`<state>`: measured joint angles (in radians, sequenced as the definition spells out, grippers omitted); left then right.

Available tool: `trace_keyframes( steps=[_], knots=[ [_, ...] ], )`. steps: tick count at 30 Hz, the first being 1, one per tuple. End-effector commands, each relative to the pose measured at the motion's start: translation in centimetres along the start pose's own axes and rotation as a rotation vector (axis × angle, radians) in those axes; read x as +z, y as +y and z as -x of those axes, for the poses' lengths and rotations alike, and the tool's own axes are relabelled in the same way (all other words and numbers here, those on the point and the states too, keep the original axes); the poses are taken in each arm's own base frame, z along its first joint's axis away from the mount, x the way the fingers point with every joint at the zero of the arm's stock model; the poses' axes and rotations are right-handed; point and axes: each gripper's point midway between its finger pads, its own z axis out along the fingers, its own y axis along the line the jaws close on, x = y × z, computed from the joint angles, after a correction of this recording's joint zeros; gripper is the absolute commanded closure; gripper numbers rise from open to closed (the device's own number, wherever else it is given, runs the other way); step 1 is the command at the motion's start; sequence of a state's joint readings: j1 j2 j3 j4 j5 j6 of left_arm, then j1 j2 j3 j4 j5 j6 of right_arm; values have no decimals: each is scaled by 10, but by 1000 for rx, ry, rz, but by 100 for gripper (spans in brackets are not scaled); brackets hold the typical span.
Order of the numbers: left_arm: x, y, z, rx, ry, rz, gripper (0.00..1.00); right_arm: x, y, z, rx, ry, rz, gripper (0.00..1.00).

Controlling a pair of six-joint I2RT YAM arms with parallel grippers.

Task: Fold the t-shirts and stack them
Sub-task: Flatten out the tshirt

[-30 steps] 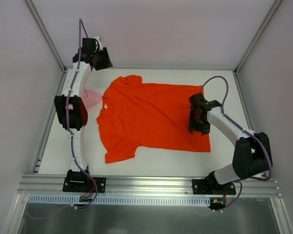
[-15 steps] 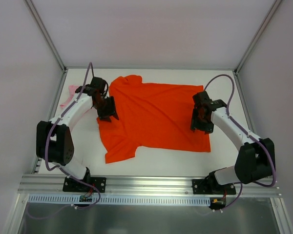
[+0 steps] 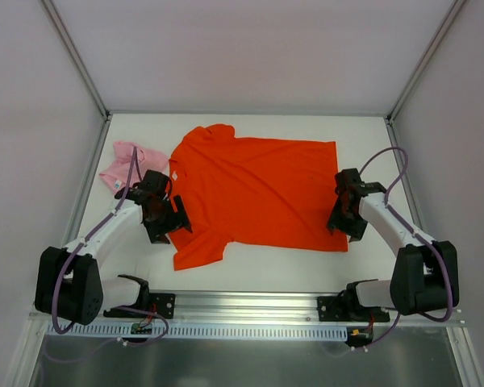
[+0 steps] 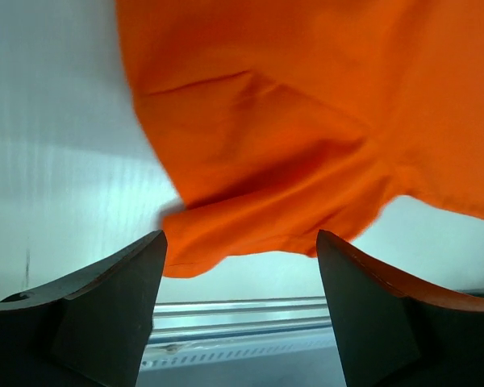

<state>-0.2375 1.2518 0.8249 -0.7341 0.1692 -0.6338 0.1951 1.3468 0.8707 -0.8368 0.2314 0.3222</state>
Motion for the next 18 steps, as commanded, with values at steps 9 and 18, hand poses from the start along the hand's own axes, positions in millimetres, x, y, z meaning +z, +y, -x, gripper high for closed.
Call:
trace_keyframes(
  steps=[9, 18],
  knots=[
    [39, 50, -32, -134, -28, 187, 36, -2, -12, 8, 108, -87, -13, 44],
    [53, 42, -54, -120, 21, 192, 55, 1, -12, 6, 97, -95, -1, 46]
  ],
)
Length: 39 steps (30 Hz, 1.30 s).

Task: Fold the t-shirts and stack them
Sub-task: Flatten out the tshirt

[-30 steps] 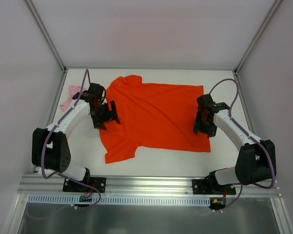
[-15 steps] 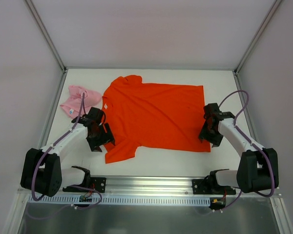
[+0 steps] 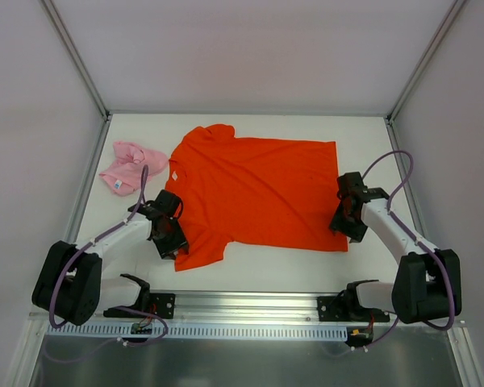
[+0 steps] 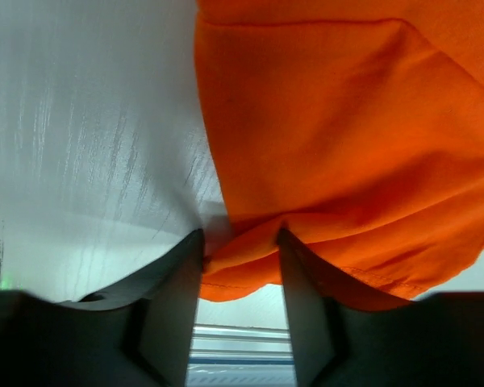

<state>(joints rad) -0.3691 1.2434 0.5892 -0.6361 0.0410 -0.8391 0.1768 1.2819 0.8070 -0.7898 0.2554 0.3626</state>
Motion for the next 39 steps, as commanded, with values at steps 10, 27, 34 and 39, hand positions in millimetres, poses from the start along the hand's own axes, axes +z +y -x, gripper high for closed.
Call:
trace_keyframes(
  steps=[10, 27, 34, 39],
  knots=[
    [8, -2, -32, 28, 33, 56, 77, -6, -7, 3, -24, -47, 14, 47],
    [-10, 37, -71, -7, 76, 92, 85, -1, -12, -5, -24, -20, -16, 48],
    [-17, 26, -65, 32, 50, 28, 42, -9, -5, -1, -50, -44, 2, 48],
    [-69, -10, -26, 81, -105, -41, 13, -30, 7, 13, -94, -88, 39, 47]
  ],
)
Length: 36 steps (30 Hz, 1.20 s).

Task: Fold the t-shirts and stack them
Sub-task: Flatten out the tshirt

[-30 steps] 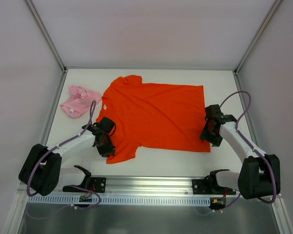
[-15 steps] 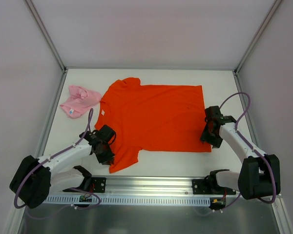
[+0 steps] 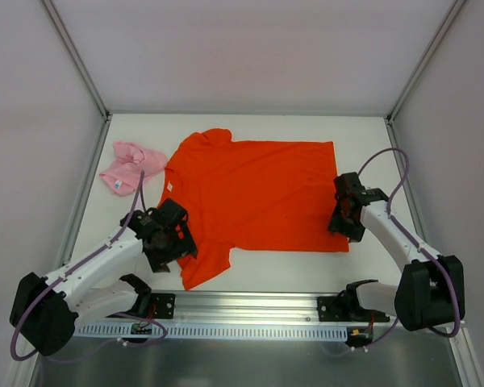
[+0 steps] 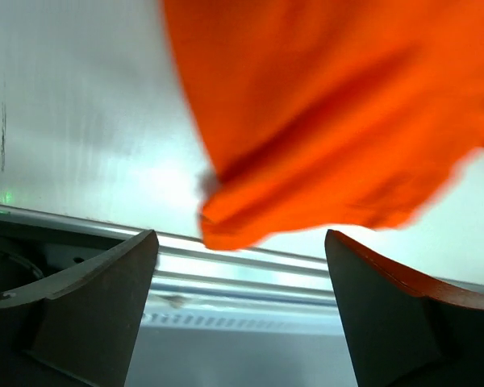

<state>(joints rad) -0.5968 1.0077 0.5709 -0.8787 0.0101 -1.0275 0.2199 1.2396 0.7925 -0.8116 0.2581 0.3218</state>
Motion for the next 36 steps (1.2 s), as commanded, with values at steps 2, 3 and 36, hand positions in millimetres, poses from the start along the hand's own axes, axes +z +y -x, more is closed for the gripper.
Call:
trace_keyframes(
  steps=[2, 3, 36],
  knots=[
    [-72, -30, 50, 40, -232, -62, 13, -33, 11, 29, -40, -100, 39, 47],
    [-84, -33, 58, 41, -271, -68, 14, -36, 13, 31, -48, -106, 48, 47],
    [-60, -273, 468, 505, -750, -397, 18, -61, 52, 43, -186, -217, 174, 46]
  ],
)
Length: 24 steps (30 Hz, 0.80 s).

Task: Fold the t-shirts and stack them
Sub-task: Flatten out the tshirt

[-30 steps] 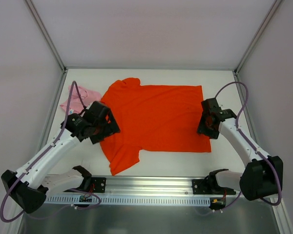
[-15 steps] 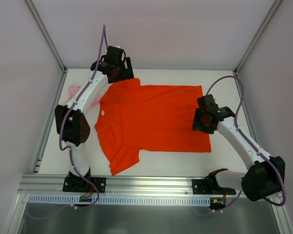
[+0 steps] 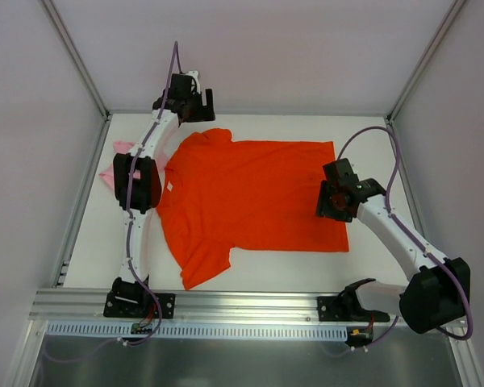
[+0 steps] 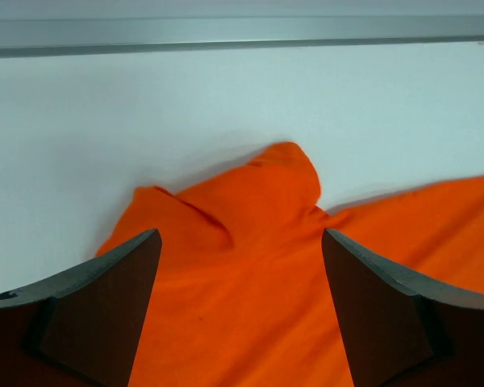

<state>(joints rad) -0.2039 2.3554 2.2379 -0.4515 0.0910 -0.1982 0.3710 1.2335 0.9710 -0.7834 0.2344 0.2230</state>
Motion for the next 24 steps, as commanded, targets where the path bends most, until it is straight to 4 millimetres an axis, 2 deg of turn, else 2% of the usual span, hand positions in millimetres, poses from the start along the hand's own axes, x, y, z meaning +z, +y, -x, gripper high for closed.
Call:
trace_keyframes(
  steps=[1, 4, 9, 16, 19, 24],
  knots=[
    [9, 17, 20, 22, -61, -27, 18, -12, -6, 5, -7, -50, -16, 46],
    [23, 32, 10, 17, -38, -26, 19, -11, -9, 1, -14, -41, -29, 46],
    [41, 40, -8, 10, -1, -37, 16, -8, -12, -6, -17, -30, -41, 46],
    [60, 45, -34, -16, 59, -41, 14, -9, -10, -6, -23, -33, -45, 46],
    [65, 41, -37, -28, 70, -74, 15, -8, -11, -9, -30, -27, -52, 46],
    [65, 31, -39, -52, 80, -123, 35, -7, -12, -12, -37, -22, -63, 46]
  ],
)
